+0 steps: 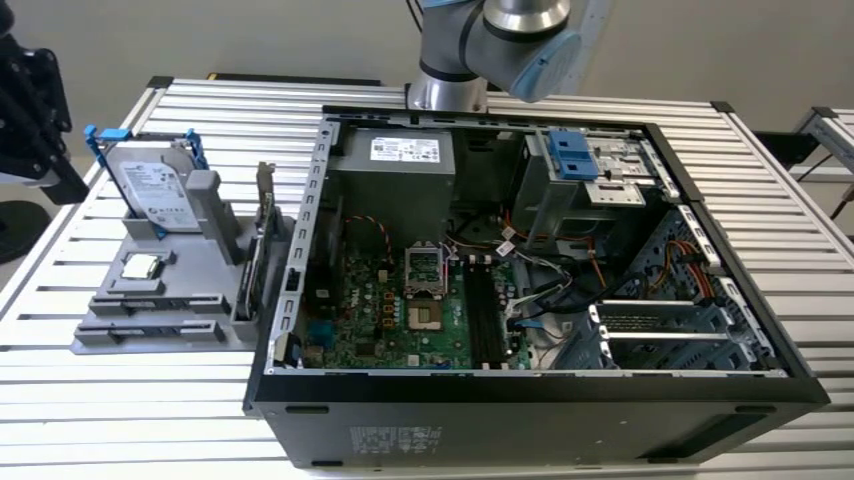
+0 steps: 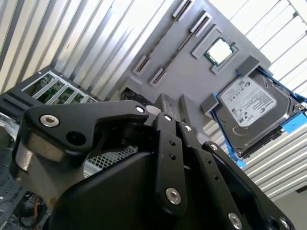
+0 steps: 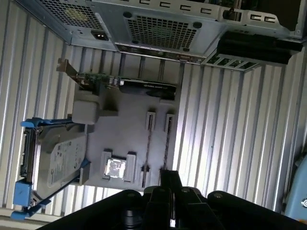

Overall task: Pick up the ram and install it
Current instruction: 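Pick up the ram and move it above insertion slot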

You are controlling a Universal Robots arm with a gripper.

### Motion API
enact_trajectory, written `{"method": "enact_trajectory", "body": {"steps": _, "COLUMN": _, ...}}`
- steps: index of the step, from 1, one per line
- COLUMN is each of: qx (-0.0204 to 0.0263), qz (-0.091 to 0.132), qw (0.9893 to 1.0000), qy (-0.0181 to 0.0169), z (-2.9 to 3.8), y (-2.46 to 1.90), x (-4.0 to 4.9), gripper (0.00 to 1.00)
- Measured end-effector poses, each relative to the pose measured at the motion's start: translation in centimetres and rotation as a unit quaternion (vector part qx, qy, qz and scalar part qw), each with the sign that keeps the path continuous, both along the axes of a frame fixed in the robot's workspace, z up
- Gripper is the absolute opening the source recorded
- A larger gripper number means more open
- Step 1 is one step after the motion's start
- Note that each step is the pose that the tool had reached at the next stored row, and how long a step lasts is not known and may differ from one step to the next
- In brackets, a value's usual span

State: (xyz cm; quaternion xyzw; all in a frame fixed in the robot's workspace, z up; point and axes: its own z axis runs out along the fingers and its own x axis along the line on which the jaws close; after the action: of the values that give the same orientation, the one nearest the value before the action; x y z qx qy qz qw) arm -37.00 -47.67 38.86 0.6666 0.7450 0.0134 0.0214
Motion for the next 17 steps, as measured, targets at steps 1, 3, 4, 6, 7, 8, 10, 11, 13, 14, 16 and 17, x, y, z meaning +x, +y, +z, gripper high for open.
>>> {"method": "enact_trajectory", "body": {"steps": 1, "qx": 0.0000, "qz": -0.005, "qw": 1.0000, "qy": 0.0000, "z": 0.00, "y": 0.00, "x": 0.00, "gripper": 0.00}}
{"method": "enact_trajectory", "body": {"steps": 3, "qx": 0.0000, "qz": -0.015, "qw": 0.9999, "qy": 0.0000, "z": 0.00, "y": 0.00, "x": 0.00, "gripper": 0.00}}
{"method": "enact_trajectory", "body": {"steps": 4, "qx": 0.0000, "qz": -0.020, "qw": 0.9998, "qy": 0.0000, "z": 0.00, "y": 0.00, "x": 0.00, "gripper": 0.00}}
{"method": "enact_trajectory", "body": {"steps": 6, "qx": 0.0000, "qz": -0.030, "qw": 0.9995, "qy": 0.0000, "z": 0.00, "y": 0.00, "x": 0.00, "gripper": 0.00}}
{"method": "enact_trajectory", "body": {"steps": 7, "qx": 0.0000, "qz": -0.035, "qw": 0.9994, "qy": 0.0000, "z": 0.00, "y": 0.00, "x": 0.00, "gripper": 0.00}}
{"method": "enact_trajectory", "body": {"steps": 8, "qx": 0.0000, "qz": -0.040, "qw": 0.9992, "qy": 0.0000, "z": 0.00, "y": 0.00, "x": 0.00, "gripper": 0.00}}
{"method": "enact_trajectory", "body": {"steps": 10, "qx": 0.0000, "qz": -0.050, "qw": 0.9987, "qy": 0.0000, "z": 0.00, "y": 0.00, "x": 0.00, "gripper": 0.00}}
{"method": "enact_trajectory", "body": {"steps": 11, "qx": 0.0000, "qz": -0.055, "qw": 0.9985, "qy": 0.0000, "z": 0.00, "y": 0.00, "x": 0.00, "gripper": 0.00}}
{"method": "enact_trajectory", "body": {"steps": 13, "qx": 0.0000, "qz": -0.066, "qw": 0.9978, "qy": 0.0000, "z": 0.00, "y": 0.00, "x": 0.00, "gripper": 0.00}}
{"method": "enact_trajectory", "body": {"steps": 14, "qx": 0.0000, "qz": -0.071, "qw": 0.9975, "qy": 0.0001, "z": 0.00, "y": 0.00, "x": 0.00, "gripper": 0.00}}
{"method": "enact_trajectory", "body": {"steps": 16, "qx": 0.0000, "qz": -0.081, "qw": 0.9967, "qy": 0.0000, "z": 0.00, "y": 0.00, "x": 0.00, "gripper": 0.00}}
{"method": "enact_trajectory", "body": {"steps": 17, "qx": 0.0000, "qz": -0.086, "qw": 0.9963, "qy": 0.0000, "z": 0.00, "y": 0.00, "x": -0.01, "gripper": 0.00}}
